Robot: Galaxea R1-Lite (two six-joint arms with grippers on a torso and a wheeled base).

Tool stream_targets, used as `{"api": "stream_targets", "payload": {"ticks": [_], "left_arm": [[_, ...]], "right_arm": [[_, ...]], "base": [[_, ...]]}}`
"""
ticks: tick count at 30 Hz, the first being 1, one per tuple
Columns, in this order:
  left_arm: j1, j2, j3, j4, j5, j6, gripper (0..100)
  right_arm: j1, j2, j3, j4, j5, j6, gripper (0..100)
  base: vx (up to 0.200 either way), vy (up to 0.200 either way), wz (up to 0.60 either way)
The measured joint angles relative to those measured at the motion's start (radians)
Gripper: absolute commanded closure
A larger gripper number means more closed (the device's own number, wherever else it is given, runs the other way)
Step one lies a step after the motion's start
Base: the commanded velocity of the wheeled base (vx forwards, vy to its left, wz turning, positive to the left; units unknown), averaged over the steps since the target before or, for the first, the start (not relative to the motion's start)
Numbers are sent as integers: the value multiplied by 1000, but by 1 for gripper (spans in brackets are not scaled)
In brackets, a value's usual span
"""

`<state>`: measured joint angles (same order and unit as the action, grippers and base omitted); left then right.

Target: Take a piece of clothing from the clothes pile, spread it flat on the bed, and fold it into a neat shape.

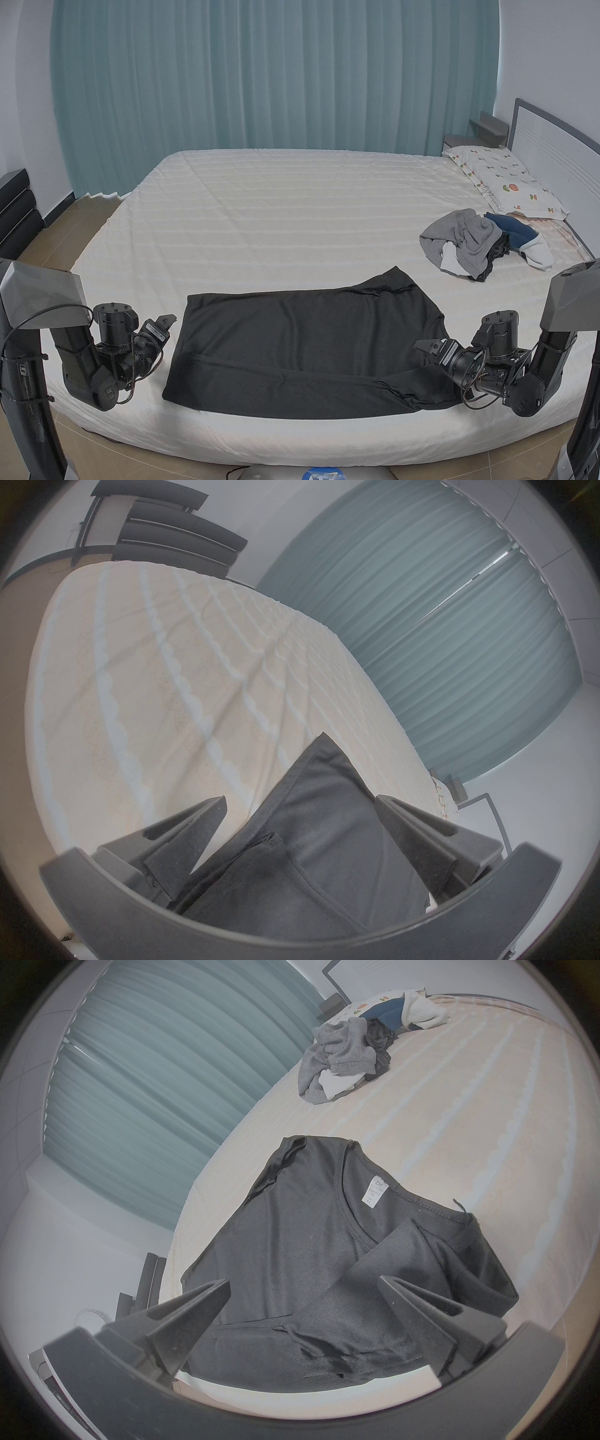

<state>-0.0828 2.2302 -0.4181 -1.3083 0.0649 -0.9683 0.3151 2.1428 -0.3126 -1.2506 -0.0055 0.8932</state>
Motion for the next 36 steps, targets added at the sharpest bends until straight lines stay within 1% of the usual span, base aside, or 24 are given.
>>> {"api": "stream_targets", "payload": {"ticks": [2,11,23,32,36], "left_arm": [[-4,-9,7,0,-4,-1,0],[-40,-23,24,0,-1,-11,0],[-95,-26,41,-3,13,-19,0],[-68,-36,30,-7,13,-32,0],[-62,-36,17,-10,14,-28,0]], "right_arm": [[-1,-2,5,-2,0,0,0],[-3,-13,16,-2,-1,0,0],[-2,-14,15,-2,0,0,0],[-2,-14,16,-2,0,0,0],[-3,-13,15,-2,0,0,0]], "base": [[0,0,0],[0,-200,0],[0,0,0],[200,0,0],[0,0,0]]}}
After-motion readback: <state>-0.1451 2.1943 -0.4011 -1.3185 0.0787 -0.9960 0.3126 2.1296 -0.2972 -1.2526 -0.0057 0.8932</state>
